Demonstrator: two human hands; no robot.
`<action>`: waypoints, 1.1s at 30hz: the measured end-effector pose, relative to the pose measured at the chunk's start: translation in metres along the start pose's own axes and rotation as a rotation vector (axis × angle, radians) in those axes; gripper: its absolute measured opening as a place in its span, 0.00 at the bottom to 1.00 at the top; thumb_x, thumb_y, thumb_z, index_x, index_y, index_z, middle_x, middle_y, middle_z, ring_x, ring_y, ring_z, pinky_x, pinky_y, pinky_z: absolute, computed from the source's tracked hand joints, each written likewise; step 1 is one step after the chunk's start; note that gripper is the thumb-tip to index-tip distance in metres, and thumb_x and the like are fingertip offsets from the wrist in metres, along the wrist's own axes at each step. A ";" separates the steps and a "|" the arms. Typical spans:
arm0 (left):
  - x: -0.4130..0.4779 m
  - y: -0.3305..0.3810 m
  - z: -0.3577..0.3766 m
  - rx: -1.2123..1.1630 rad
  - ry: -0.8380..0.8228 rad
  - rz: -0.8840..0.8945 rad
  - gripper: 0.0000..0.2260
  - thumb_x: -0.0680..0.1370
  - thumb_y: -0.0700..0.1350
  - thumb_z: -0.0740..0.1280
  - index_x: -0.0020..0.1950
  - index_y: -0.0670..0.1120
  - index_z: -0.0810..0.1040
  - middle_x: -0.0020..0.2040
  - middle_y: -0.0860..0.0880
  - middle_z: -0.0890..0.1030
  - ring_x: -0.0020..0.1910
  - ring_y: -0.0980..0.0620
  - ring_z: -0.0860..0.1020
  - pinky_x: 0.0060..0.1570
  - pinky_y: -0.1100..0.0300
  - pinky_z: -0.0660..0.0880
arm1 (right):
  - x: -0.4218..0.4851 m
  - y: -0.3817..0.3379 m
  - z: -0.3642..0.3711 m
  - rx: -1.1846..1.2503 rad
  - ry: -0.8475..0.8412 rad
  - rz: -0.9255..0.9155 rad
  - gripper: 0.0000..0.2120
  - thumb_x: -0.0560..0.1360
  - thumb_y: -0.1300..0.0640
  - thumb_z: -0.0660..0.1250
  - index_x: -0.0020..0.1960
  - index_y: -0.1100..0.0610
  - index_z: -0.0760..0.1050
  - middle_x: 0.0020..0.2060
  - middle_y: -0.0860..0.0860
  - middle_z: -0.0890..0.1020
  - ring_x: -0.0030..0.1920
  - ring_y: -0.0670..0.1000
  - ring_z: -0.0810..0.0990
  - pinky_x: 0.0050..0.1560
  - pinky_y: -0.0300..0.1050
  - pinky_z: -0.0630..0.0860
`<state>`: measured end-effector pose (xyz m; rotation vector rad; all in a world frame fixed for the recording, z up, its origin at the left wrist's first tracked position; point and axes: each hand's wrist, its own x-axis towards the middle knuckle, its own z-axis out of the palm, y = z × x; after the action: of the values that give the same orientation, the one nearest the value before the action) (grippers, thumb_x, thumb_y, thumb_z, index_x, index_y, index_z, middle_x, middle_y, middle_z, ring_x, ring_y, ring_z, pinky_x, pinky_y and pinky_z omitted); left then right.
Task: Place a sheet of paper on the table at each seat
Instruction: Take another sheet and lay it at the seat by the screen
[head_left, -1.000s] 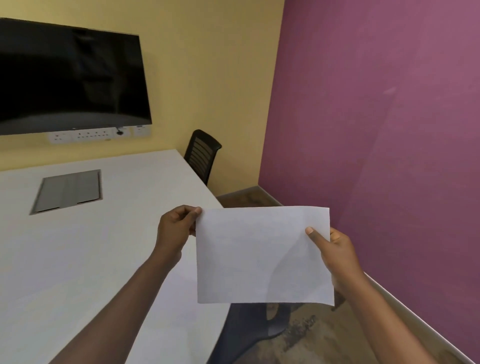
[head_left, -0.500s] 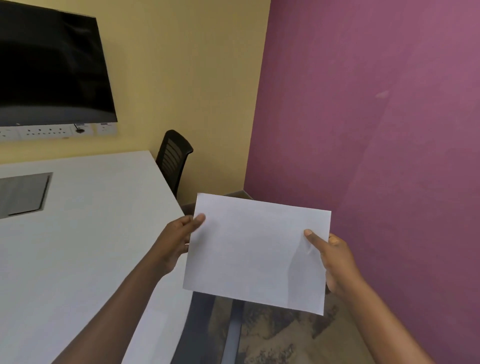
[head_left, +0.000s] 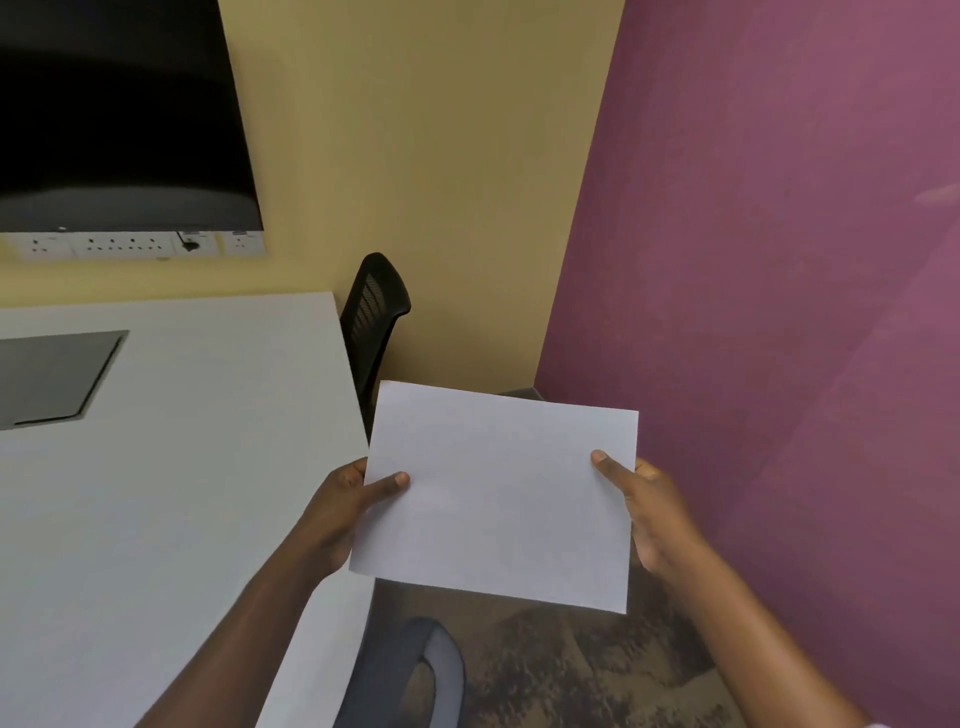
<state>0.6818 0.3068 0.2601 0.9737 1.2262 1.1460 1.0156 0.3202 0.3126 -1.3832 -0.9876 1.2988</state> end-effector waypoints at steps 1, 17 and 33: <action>0.012 0.000 -0.004 -0.012 0.022 0.001 0.18 0.73 0.49 0.77 0.60 0.45 0.83 0.55 0.45 0.87 0.53 0.40 0.86 0.53 0.46 0.81 | 0.018 0.000 0.004 -0.009 -0.027 0.006 0.09 0.77 0.50 0.71 0.56 0.51 0.81 0.48 0.49 0.88 0.45 0.52 0.88 0.43 0.51 0.81; 0.217 -0.005 -0.062 -0.109 0.428 -0.030 0.22 0.67 0.51 0.78 0.59 0.44 0.84 0.56 0.43 0.87 0.54 0.38 0.85 0.58 0.42 0.80 | 0.330 -0.009 0.114 -0.282 -0.407 0.083 0.06 0.80 0.57 0.67 0.52 0.53 0.83 0.47 0.48 0.88 0.48 0.51 0.87 0.46 0.47 0.79; 0.391 0.020 -0.218 -0.103 0.741 -0.091 0.12 0.74 0.44 0.76 0.56 0.42 0.84 0.54 0.40 0.87 0.53 0.36 0.85 0.59 0.38 0.80 | 0.527 -0.031 0.351 -0.342 -0.611 0.128 0.05 0.80 0.54 0.68 0.50 0.51 0.83 0.43 0.45 0.88 0.38 0.43 0.86 0.27 0.33 0.75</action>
<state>0.4555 0.6858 0.1825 0.4019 1.7449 1.5422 0.7238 0.8785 0.2396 -1.3356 -1.6111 1.7629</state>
